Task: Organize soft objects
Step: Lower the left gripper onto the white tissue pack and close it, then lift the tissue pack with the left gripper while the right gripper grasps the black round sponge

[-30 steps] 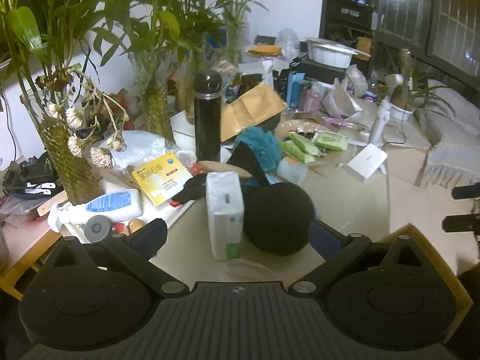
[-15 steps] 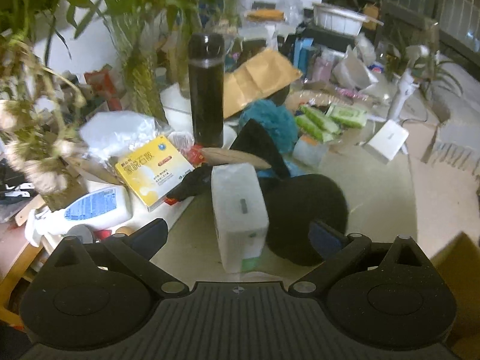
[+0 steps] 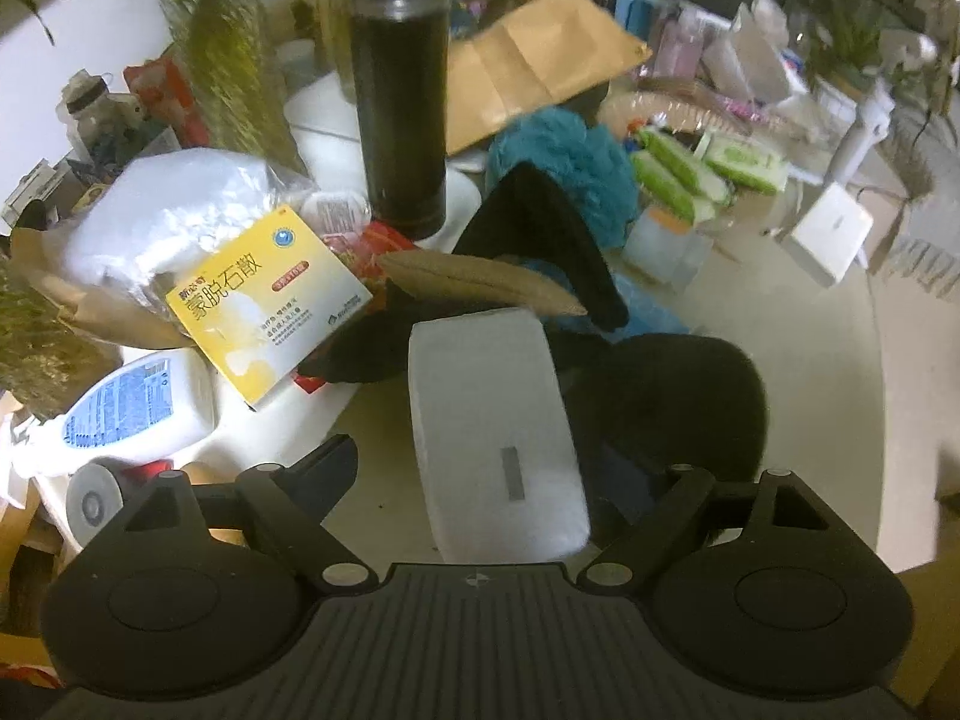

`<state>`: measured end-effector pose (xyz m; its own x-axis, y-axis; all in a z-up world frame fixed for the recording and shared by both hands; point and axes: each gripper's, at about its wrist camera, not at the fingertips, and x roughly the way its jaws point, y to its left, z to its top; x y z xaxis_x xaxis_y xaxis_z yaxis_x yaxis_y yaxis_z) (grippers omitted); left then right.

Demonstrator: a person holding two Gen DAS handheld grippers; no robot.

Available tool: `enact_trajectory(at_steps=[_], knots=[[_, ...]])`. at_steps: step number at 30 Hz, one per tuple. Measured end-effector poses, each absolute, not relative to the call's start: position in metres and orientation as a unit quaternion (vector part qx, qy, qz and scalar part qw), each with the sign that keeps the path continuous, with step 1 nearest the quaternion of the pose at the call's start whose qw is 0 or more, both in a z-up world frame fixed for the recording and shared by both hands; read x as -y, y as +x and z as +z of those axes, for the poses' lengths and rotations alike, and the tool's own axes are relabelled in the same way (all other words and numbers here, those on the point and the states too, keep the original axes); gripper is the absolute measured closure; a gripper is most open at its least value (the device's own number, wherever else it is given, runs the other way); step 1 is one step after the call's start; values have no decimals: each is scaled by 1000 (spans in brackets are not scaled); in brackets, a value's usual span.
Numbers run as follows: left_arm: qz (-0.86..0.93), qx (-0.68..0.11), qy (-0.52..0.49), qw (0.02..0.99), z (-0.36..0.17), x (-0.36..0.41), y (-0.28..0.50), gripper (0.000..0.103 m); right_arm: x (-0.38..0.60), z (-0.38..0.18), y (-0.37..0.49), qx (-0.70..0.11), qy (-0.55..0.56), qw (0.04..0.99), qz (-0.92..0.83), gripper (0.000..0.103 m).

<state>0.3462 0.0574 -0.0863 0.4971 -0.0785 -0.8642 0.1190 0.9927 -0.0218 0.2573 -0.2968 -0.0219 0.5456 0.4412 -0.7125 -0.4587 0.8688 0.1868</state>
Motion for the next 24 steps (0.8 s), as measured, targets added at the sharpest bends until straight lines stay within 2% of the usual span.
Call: enact_trajectory(at_steps=[1,2,10,24], knots=[[-54,-502,23,863,-89,-56,349,44,297,-22,258,-402,-10,879,256,0],[-51,-509,24,859,-92,-56,351,52,297,-22,258,-402,-9,879,255,0],[-38,-519,16,854,-91,-55,340,56,298,-23,262,-399,-6,881,256,0],[-54,-441,-3,896,-47,-64,289,56,285,-19,297,-386,11,871,305,0]])
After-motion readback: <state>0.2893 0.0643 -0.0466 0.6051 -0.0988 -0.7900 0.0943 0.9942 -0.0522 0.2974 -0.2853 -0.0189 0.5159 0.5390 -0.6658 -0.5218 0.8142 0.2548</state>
